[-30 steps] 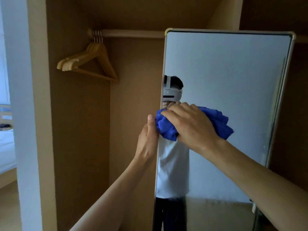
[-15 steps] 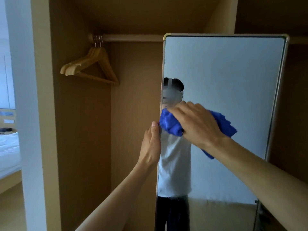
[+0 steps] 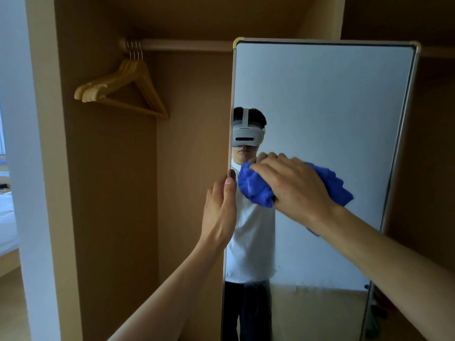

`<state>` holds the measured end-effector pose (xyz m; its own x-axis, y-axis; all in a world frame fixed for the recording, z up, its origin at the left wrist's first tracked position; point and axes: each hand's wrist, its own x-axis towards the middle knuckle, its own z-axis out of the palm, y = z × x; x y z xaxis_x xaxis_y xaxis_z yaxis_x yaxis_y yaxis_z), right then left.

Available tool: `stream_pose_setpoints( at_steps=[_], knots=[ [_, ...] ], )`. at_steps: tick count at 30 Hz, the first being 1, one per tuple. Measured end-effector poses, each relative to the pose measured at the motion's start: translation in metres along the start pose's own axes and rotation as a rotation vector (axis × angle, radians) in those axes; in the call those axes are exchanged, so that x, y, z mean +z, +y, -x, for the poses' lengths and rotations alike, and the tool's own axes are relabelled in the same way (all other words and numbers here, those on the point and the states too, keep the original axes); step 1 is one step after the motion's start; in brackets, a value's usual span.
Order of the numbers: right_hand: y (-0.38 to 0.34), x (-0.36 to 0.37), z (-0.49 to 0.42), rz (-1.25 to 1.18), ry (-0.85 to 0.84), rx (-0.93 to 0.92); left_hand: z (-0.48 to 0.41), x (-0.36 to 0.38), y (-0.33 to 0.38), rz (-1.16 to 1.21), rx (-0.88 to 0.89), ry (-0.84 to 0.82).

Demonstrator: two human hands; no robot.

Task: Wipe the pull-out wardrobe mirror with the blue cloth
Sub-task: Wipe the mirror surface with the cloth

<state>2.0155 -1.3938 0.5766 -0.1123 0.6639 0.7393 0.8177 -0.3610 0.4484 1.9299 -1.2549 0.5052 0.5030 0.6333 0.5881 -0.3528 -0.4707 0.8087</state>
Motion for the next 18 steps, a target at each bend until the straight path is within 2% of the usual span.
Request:
stream_pose_setpoints(
  at_steps=[8,15,18],
  knots=[
    [0.0,0.004,0.015,0.019,0.008,-0.032,0.011,0.01,-0.001,-0.059,0.005,0.068],
    [0.038,-0.036,-0.016,-0.19,-0.034,0.065,0.011,0.019,0.021,-0.127,-0.015,0.087],
    [0.059,-0.043,-0.025,-0.019,0.009,0.079,0.002,0.024,0.035,-0.148,0.001,0.108]
  ],
)
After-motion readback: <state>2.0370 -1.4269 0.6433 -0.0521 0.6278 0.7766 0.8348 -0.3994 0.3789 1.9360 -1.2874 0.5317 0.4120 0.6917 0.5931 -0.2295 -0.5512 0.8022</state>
